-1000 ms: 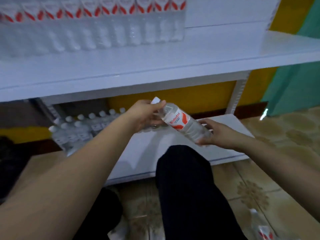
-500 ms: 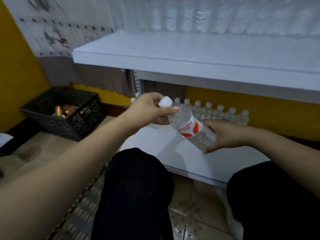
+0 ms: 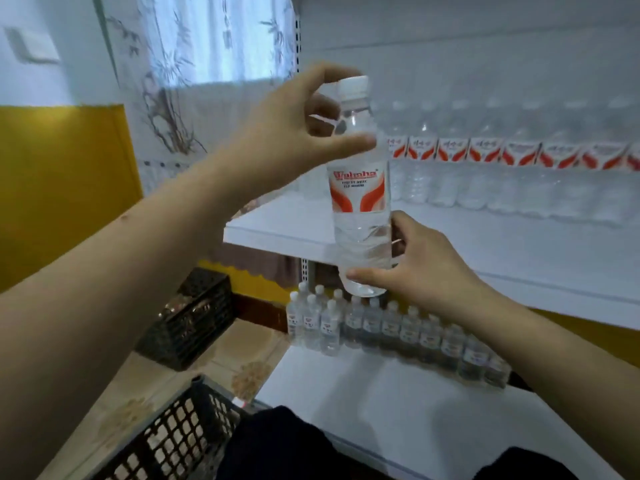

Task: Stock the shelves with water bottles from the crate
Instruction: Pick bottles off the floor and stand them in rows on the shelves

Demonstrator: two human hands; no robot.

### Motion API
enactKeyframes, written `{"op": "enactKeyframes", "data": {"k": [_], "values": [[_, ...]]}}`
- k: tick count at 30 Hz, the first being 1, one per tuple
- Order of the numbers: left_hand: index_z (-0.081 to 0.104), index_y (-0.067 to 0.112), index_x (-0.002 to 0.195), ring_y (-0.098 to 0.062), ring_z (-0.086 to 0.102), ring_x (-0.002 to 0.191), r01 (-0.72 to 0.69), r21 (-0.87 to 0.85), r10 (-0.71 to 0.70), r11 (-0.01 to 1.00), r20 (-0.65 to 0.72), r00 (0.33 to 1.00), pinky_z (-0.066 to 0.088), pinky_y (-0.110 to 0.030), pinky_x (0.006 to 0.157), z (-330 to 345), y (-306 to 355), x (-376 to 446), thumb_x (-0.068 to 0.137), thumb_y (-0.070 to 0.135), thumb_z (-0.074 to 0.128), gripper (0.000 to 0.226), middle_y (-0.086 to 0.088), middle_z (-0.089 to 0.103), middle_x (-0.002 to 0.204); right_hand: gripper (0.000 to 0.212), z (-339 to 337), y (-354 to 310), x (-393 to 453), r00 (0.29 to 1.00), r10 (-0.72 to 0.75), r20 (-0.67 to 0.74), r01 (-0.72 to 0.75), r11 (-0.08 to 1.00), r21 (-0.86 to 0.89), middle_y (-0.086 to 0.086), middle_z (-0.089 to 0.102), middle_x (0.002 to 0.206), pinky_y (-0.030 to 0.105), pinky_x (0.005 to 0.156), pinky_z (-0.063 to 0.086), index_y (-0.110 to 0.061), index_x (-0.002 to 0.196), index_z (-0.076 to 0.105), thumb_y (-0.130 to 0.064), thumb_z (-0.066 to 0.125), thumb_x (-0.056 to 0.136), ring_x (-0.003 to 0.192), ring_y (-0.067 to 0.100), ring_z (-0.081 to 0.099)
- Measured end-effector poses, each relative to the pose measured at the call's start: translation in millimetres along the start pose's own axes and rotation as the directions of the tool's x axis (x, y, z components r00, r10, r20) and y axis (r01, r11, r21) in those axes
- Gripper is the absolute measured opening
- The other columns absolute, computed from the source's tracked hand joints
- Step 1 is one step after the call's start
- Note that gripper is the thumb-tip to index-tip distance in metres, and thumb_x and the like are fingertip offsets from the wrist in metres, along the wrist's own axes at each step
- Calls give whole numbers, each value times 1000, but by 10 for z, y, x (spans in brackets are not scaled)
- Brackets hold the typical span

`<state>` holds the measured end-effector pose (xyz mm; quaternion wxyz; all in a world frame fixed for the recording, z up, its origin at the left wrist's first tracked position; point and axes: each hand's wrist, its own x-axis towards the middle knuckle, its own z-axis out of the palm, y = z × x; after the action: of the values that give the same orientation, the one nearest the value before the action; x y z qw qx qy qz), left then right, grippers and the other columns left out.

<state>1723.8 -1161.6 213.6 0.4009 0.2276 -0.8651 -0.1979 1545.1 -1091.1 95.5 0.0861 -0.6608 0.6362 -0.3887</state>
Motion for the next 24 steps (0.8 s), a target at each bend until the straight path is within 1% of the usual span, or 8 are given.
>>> {"op": "enactKeyframes", "data": {"k": [3,6,9,11,13,16,20,24], "values": [[30,45,141,-10,69,93,-43,85,30,995,147,989,60,-30,78,-30,-15,276,71,30,84,89,5,59,120,75,-21,-4,326,998,27,-61,-27,1000,4,-22,52,111,6,69,37,-32,129,42,-53,81,69,89,-4,54],[28,46,139,-13,67,94,-67,138,38,988,205,978,61,-28,77,108,-225,592,71,25,86,91,1,56,119,77,85,135,619,995,87,-46,-88,996,-22,-11,57,126,19,84,45,-29,131,39,-51,81,70,111,12,58],[25,45,143,-17,64,102,-38,167,-2,985,229,974,56,-21,78,216,-634,939,74,26,84,93,-2,55,124,72,195,309,928,986,166,-7,-165,986,33,-4,57,128,30,94,47,-27,129,40,-45,81,72,114,17,56],[23,46,144,-19,63,103,-3,168,-37,986,236,971,55,-25,81,233,-878,1227,75,27,84,94,-5,55,128,75,258,433,1187,979,203,26,-204,975,91,-6,55,131,31,98,45,-28,132,38,-45,81,73,117,16,55],[20,46,144,-20,62,107,13,207,-70,978,271,960,55,-31,86,251,-1071,1498,73,25,85,98,-6,55,132,84,377,561,1505,975,221,30,-223,970,98,-7,52,133,31,98,44,-28,136,34,-50,80,70,119,16,53],[18,37,148,-21,56,116,-46,301,-44,952,286,957,51,-38,96,313,-1327,1825,69,24,87,105,-4,52,136,100,571,785,1995,955,296,-31,-294,954,56,0,49,133,42,99,48,-29,138,29,-67,76,58,118,23,52],[20,31,151,-24,36,134,-155,612,47,775,189,981,38,-47,110,359,-1737,2196,64,49,85,110,3,30,150,94,671,937,2470,932,356,-64,-350,933,87,9,39,136,38,104,43,-22,144,25,-51,79,72,124,29,45],[20,29,153,-24,30,138,-186,799,78,573,172,982,27,-46,112,404,-1989,2514,63,67,76,112,9,29,153,83,783,1033,2833,920,376,-107,-371,926,69,11,40,137,36,101,46,-14,140,29,-41,78,79,123,29,50]]}}
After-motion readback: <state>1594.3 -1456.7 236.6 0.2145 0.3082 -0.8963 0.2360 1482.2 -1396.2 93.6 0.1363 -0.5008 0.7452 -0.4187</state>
